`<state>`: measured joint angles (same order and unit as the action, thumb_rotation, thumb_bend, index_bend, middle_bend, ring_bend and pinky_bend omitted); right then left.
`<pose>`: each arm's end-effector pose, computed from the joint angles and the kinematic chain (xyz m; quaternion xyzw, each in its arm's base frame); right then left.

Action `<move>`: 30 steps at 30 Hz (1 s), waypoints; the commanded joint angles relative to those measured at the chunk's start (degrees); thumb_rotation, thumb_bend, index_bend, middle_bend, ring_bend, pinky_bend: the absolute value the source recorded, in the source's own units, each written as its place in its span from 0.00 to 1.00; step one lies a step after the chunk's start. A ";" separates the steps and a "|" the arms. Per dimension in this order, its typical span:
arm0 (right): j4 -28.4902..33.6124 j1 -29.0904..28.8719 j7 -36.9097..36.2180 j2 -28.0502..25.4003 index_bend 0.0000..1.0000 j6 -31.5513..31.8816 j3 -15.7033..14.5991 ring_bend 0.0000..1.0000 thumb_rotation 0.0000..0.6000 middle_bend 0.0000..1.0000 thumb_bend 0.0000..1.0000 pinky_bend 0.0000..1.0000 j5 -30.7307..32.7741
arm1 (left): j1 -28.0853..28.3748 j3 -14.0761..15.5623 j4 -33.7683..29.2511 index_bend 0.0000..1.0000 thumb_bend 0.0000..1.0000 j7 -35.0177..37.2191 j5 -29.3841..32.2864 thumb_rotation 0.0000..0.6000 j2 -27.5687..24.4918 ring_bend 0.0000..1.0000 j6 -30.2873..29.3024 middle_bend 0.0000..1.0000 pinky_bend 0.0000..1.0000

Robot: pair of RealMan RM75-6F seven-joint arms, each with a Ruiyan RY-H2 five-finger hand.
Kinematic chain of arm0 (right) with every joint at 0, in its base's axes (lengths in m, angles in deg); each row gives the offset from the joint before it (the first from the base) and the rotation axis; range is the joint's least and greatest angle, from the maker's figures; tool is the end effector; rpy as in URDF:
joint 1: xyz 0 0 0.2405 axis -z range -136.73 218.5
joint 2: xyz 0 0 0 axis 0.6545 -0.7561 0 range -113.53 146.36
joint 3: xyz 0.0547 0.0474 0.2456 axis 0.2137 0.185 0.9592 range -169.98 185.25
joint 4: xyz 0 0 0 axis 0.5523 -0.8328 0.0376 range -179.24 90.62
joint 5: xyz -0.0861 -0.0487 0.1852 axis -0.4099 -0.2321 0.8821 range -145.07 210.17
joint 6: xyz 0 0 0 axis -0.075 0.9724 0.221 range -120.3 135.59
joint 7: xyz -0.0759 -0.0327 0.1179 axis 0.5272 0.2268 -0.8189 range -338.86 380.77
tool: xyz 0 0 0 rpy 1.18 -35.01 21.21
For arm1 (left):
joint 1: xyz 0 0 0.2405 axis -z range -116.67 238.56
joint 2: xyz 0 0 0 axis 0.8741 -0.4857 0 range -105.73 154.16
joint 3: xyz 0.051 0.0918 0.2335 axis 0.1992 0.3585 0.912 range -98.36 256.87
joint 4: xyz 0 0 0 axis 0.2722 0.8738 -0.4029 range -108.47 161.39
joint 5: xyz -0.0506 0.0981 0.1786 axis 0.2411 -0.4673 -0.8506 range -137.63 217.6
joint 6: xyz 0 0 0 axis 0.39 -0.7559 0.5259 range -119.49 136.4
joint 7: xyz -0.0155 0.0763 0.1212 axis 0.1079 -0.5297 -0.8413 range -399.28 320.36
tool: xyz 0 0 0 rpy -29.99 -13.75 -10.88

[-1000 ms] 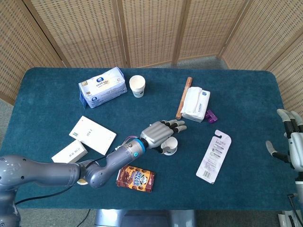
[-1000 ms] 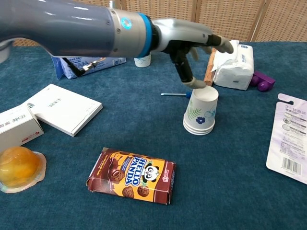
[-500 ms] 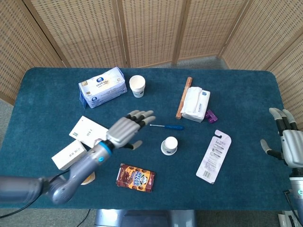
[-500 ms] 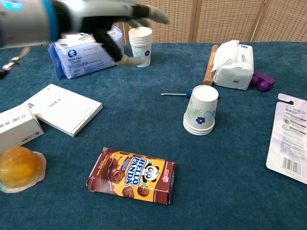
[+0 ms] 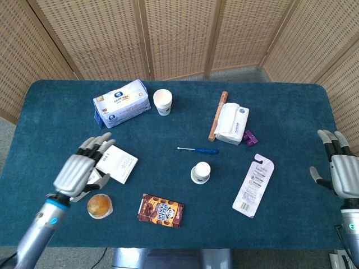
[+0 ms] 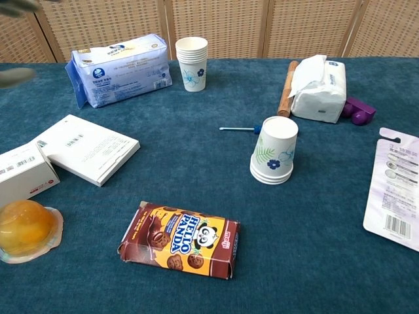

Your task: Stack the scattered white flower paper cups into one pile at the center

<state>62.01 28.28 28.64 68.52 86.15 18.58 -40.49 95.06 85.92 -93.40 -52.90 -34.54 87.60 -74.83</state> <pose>-0.2633 -0.2414 0.2147 0.5781 -0.3657 0.3842 0.6201 -0.1531 0.2389 0.1136 -0.6713 -0.4053 -0.4528 0.4244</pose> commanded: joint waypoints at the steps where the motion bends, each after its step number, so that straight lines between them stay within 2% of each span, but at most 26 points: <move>1: 1.12 -0.14 2.42 -0.11 0.01 -0.77 -0.37 0.00 1.00 0.11 0.37 0.36 1.75 | -7.46 3.86 -0.94 0.00 0.43 0.45 -5.74 1.00 -2.57 0.00 -7.16 0.00 0.07; 5: 1.70 0.05 3.05 0.33 0.01 -0.15 -0.54 0.00 1.00 0.11 0.37 0.35 1.58 | -13.62 5.90 0.11 0.00 0.43 2.32 -8.80 1.00 -3.25 0.00 -11.93 0.00 0.07; 9: 1.63 0.05 3.16 0.65 0.01 0.10 -0.66 0.00 1.00 0.11 0.37 0.35 1.07 | -17.14 6.62 1.23 0.00 0.43 4.48 -9.62 1.00 -3.94 0.00 -12.76 0.00 0.07; 19: 2.35 0.94 2.87 1.16 0.00 1.04 -1.83 0.00 1.00 0.11 0.37 0.35 -0.88 | -20.15 3.96 3.03 0.00 0.43 6.21 -10.97 1.00 -4.12 0.00 -10.55 0.00 0.07; 30: 3.45 1.00 3.73 1.19 0.00 1.31 -1.78 0.00 1.00 0.11 0.37 0.35 -0.92 | -22.18 1.11 4.44 0.00 0.43 8.61 -11.59 1.00 -4.58 0.00 -8.48 0.00 0.07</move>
<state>65.43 29.32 32.34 69.69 87.48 16.76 -41.46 72.95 87.32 -89.13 -44.43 -46.14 83.01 -83.75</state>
